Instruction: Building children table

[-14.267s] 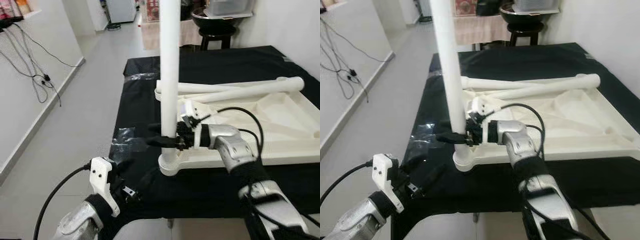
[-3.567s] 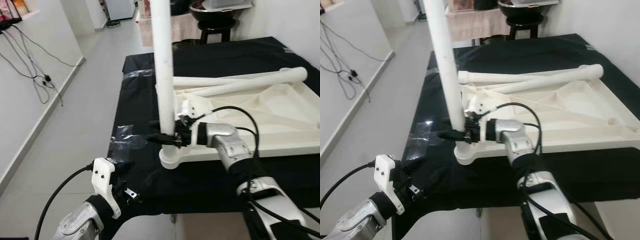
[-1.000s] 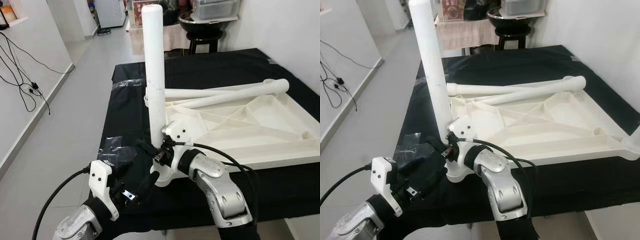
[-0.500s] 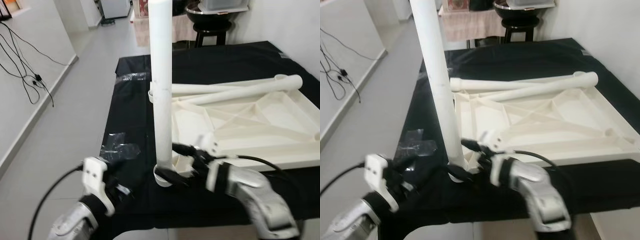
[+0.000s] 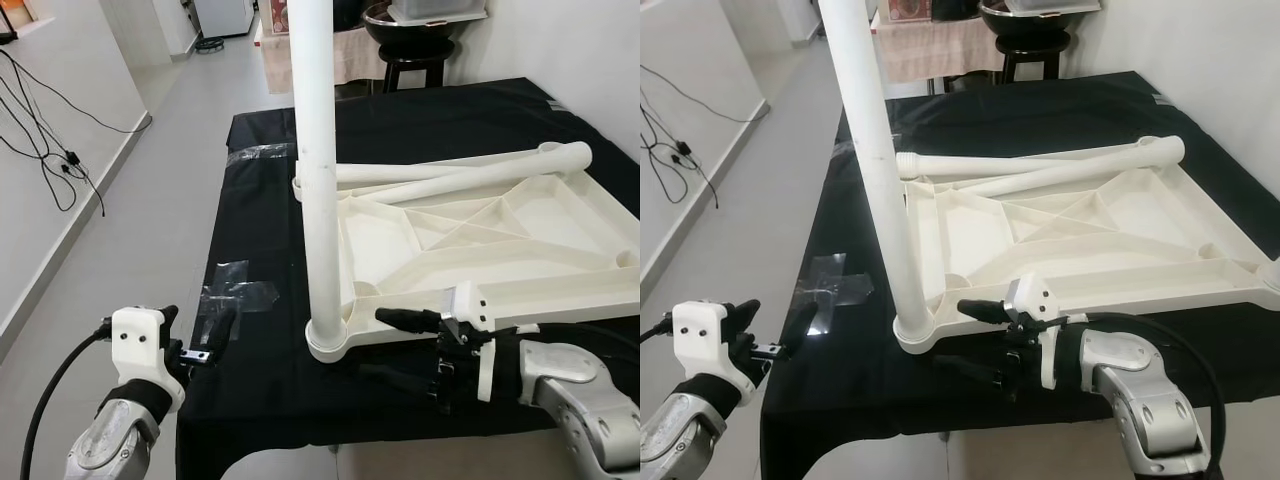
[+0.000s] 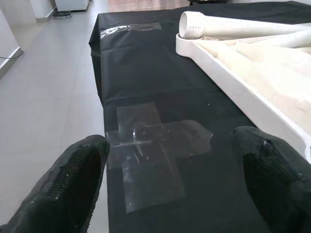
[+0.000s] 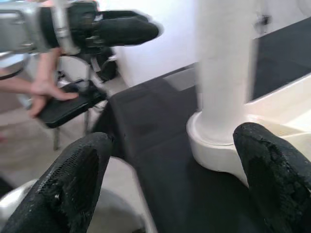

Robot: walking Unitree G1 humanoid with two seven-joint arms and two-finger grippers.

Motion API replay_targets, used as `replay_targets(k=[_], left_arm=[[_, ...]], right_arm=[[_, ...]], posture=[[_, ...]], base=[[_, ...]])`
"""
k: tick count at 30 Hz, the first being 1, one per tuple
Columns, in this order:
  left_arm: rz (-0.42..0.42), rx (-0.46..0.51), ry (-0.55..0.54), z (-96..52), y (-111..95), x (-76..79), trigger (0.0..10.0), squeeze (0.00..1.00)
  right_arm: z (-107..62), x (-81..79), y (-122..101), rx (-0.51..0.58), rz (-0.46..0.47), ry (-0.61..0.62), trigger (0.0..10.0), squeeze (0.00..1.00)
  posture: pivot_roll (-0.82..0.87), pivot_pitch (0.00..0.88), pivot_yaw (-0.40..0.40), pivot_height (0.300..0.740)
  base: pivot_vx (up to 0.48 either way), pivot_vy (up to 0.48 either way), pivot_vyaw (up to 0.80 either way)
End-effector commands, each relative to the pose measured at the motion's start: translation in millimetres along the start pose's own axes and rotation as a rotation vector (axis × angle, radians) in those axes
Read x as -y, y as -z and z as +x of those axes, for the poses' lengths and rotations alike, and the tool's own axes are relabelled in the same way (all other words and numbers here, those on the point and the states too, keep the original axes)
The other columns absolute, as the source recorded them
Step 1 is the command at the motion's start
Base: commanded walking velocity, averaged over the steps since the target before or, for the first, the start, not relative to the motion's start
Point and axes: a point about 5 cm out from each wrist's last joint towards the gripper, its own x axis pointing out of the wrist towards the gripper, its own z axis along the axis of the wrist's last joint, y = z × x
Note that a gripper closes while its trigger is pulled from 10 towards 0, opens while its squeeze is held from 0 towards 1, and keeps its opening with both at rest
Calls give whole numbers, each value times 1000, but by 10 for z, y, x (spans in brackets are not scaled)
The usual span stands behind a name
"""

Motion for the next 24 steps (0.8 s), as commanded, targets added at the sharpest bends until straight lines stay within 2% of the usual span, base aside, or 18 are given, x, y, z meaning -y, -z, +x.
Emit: replay_targets(k=[1,7,12,16,22,23,24], left_arm=[[9,-35,-25,0,50,-26,10000,0],[13,-39,-24,10,59,-19,10000,0],[17,-41,-26,14,67,-14,10000,0],[22,-44,-21,16,74,-1,10000,0],[24,-46,-15,15,78,11,10000,0],[26,-45,-10,19,75,21,10000,0],[26,-45,-10,19,75,21,10000,0]], right_arm=[[-9,-68,-15,-2,-1,-65,10000,0],[-141,-55,-11,-33,7,-91,10000,0],[-179,-71,-10,-49,5,-126,10000,0],[-145,-159,-14,-50,15,-197,10000,0],[-89,-166,-15,-46,-1,-207,10000,0],[29,-141,-32,-17,-26,-175,10000,0],[29,-141,-32,-17,-26,-175,10000,0]], posture=[[-43,75,82,740],[-49,71,81,740],[-50,67,78,740],[-48,59,76,740],[-49,55,74,740],[-46,52,71,740],[-46,52,71,740]], base=[[0,465,0],[0,467,0],[0,462,0],[0,462,0],[0,461,0],[0,461,0],[0,461,0]])
